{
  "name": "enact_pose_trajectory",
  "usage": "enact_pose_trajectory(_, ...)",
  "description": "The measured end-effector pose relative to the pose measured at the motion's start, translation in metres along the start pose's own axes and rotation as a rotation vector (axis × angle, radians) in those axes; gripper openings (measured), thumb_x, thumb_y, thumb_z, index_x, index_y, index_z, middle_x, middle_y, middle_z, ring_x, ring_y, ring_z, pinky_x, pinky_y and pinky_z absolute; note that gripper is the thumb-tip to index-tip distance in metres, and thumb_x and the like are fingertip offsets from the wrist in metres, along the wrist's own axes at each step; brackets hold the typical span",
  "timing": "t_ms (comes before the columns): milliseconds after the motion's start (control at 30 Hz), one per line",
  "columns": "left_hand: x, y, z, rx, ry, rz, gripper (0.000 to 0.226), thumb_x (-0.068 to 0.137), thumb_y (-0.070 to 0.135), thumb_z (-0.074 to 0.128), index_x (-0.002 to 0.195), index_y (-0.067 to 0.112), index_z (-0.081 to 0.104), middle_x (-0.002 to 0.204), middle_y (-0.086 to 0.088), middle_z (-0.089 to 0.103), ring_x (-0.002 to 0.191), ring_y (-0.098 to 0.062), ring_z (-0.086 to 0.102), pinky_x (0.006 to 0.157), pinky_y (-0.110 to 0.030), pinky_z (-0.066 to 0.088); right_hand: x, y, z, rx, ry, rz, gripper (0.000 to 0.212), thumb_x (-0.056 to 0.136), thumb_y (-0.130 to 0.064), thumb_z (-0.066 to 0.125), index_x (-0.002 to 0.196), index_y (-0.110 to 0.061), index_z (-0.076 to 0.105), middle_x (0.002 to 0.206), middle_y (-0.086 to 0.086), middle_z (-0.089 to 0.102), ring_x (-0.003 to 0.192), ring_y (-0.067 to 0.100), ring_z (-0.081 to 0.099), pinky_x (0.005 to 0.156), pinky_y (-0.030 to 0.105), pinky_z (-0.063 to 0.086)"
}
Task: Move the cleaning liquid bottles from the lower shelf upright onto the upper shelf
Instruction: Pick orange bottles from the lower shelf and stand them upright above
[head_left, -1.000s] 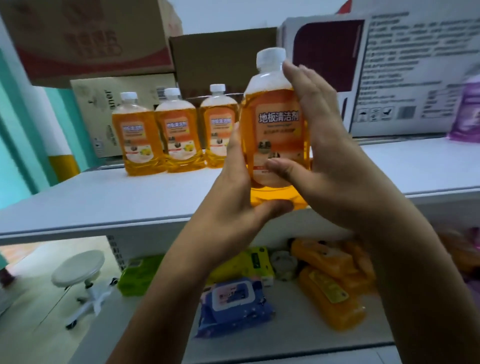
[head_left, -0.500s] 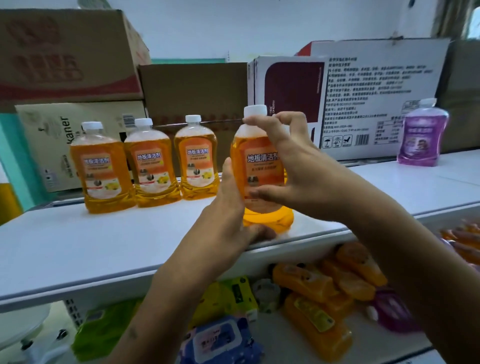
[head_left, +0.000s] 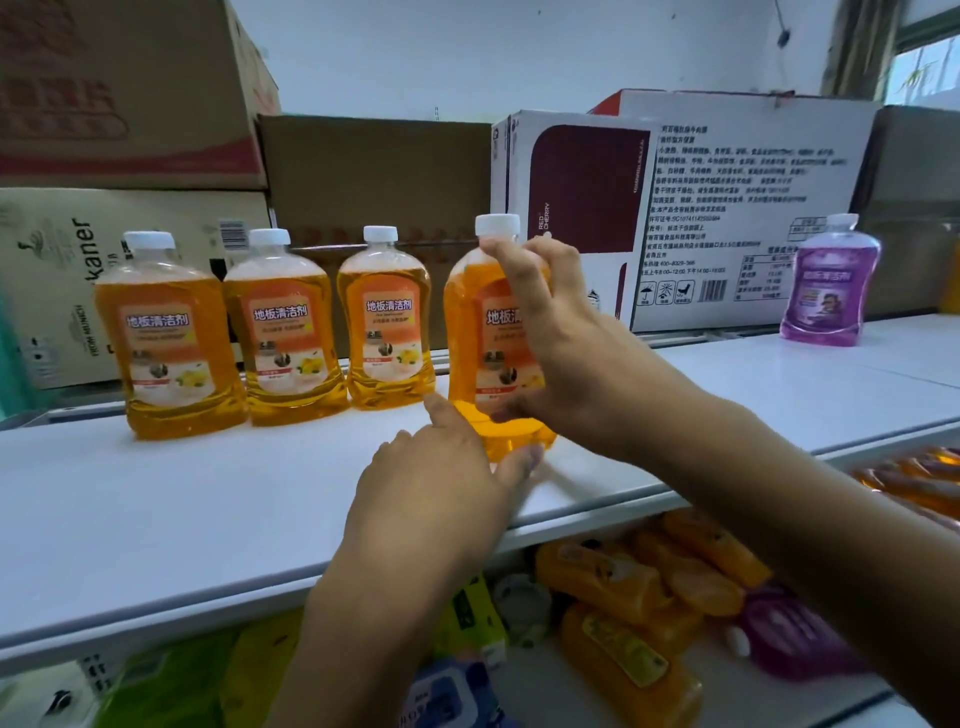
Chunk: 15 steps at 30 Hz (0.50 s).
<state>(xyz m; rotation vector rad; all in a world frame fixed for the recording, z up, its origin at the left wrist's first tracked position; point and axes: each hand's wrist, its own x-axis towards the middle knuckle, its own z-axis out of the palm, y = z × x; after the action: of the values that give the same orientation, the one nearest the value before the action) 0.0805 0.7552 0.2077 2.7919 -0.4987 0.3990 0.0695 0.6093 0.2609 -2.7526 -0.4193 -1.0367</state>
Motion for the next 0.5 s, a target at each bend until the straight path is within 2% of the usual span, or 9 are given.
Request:
enact_pose_trajectory(33, -0.001, 0.0, 0.0, 0.018, -0.02, 0.004, 0.095, 0.088, 0.078, 0.026, 0.156, 0.013, 0.013, 0.144, -0.011, 0.051, 0.13, -0.034, 0.046, 0.097, -0.042, 0.043, 0.005, 0.003, 0.004, -0.016, -0.002, 0.013, 0.118, 0.069, -0.025, 0.09, 0.15, -0.037, 0.006, 0.151, 0.003, 0.01, 0.091, 0.033, 0.061, 0.072, 0.045, 0.057)
enact_pose_trajectory(100, -0.002, 0.0, 0.0, 0.051, -0.048, 0.023, 0.091, 0.088, 0.079, 0.022, 0.149, 0.014, 0.031, 0.144, -0.01, 0.05, 0.132, -0.033, 0.045, 0.101, -0.044, 0.041, 0.015, 0.009, 0.014, -0.026, -0.02, 0.045, 0.12, 0.07, -0.024, 0.09, 0.15, -0.037, 0.002, 0.152, 0.004, 0.006, 0.097, 0.033, 0.06, 0.076, 0.038, 0.055)
enact_pose_trajectory(200, -0.003, 0.0, -0.001, 0.086, -0.042, 0.069, 0.078, 0.088, 0.079, 0.021, 0.124, 0.02, 0.058, 0.133, -0.009, 0.057, 0.124, -0.03, 0.05, 0.096, -0.042, 0.042, 0.034, 0.019, 0.031, 0.005, -0.058, 0.091, 0.121, 0.073, -0.019, 0.088, 0.152, -0.038, -0.002, 0.155, 0.004, -0.001, 0.111, 0.034, 0.056, 0.084, 0.036, 0.051)
enact_pose_trajectory(333, -0.005, -0.003, -0.001, 0.085, -0.006, 0.095, 0.071, 0.089, 0.078, 0.023, 0.107, 0.02, 0.06, 0.116, -0.006, 0.061, 0.108, -0.026, 0.054, 0.076, -0.038, 0.036, 0.06, 0.029, 0.051, 0.04, -0.095, 0.111, 0.12, 0.078, -0.011, 0.084, 0.154, -0.035, -0.005, 0.157, 0.009, -0.005, 0.112, 0.036, 0.057, 0.089, 0.038, 0.053)
enact_pose_trajectory(500, -0.006, -0.003, -0.004, 0.05, 0.036, 0.089, 0.057, 0.09, 0.076, 0.026, 0.086, 0.024, 0.047, 0.093, -0.003, 0.054, 0.088, -0.02, 0.045, 0.069, -0.034, 0.033, 0.076, 0.038, 0.065, 0.083, -0.109, 0.125, 0.12, 0.078, -0.007, 0.082, 0.156, -0.035, -0.006, 0.158, 0.008, -0.006, 0.118, 0.037, 0.054, 0.096, 0.041, 0.053)
